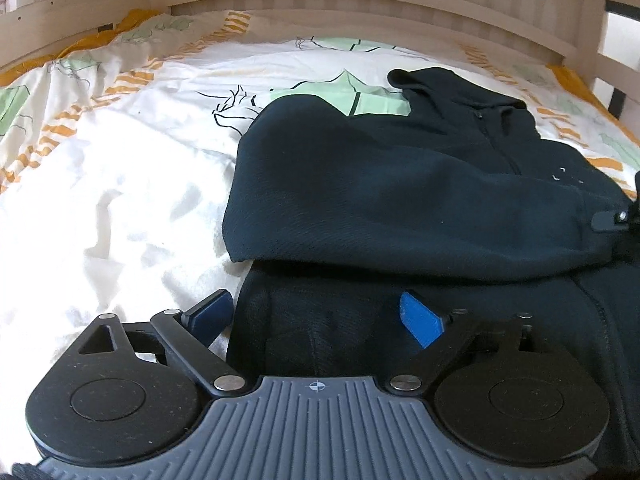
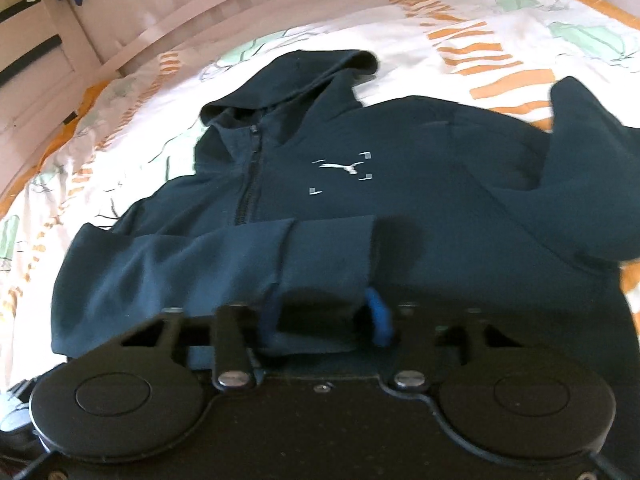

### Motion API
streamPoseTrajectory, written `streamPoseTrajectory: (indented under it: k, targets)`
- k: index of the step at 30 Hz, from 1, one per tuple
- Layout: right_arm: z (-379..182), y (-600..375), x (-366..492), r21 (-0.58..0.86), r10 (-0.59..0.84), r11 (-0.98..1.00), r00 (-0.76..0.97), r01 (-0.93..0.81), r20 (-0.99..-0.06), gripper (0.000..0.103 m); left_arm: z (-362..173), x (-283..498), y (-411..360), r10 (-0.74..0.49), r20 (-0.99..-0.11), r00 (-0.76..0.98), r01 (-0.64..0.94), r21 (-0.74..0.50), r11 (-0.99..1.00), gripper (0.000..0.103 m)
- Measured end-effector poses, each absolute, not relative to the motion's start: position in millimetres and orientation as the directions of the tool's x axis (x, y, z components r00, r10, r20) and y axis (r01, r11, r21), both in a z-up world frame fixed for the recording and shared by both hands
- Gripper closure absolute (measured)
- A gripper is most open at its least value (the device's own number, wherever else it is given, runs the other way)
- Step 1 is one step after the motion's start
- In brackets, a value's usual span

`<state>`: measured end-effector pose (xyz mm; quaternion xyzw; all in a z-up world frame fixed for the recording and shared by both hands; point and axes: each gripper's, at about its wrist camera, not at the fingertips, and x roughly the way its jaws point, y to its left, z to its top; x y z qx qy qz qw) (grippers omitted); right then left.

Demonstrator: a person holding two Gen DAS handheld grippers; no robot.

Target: Fold large clothes

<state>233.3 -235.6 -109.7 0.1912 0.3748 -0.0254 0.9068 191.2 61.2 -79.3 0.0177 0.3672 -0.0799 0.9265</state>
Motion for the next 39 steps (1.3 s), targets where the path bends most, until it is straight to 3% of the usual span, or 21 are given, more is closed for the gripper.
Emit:
streamPoseTrajectory:
  k: [1,3,5,9,15,23,28,34,39]
  targets:
    - [-105.0,-233.7,235.0,0.318,0.095,0.931,0.72,0.18,-0.687,0.077,-79.0,191.0,61.0,-0.135,-0.683,0.718,0.161,-0.025,0.987,0.011]
    - [-87.1,-231.7,232.7,0.321,0.111,0.937,0.756,0.135,-0.645,0.086,-80.6,190.4,62.1,-0.136,-0.683,0.718,0.161,-0.028,0.987,0.011]
    - [-65.2,-232.4,220.7,0.319,0.122,0.944,0.808,0.086,-0.576,0.087,-81.6,190.7,63.0,-0.138,-0.683,0.717,0.161,-0.03,0.986,0.011]
    - [-46.6,-242.6,200.7,0.222,0.032,0.97,0.86,0.096,-0.51,0.087,-82.3,191.9,62.5,-0.137,-0.683,0.718,0.161,-0.028,0.986,0.011]
    - [-94.3,-256.7,211.6,0.189,-0.015,0.965,0.757,0.182,-0.654,0.085,-77.6,191.3,63.2,-0.119,-0.684,0.72,0.142,-0.022,0.99,0.012]
    - [-110.4,-263.9,207.3,0.238,0.011,0.95,0.739,0.202,-0.674,0.077,-38.0,200.9,81.4,-0.011,-0.581,0.814,0.027,0.018,0.999,0.012]
    - [-112.1,-261.2,211.6,0.225,0.006,0.954,0.742,0.196,-0.671,0.076,-42.7,232.1,93.6,0.043,-0.618,0.785,-0.045,0.013,0.999,0.012]
    - [-115.4,-261.4,211.4,0.23,0.007,0.953,0.746,0.196,-0.666,0.075,-80.2,253.0,94.1,0.189,-0.67,0.718,-0.054,0.218,0.975,0.011]
    - [-116.8,-261.6,210.8,0.224,0.009,0.957,0.75,0.186,-0.662,0.07,-81.7,250.0,113.6,0.153,-0.686,0.711,-0.085,0.132,0.988,0.011]
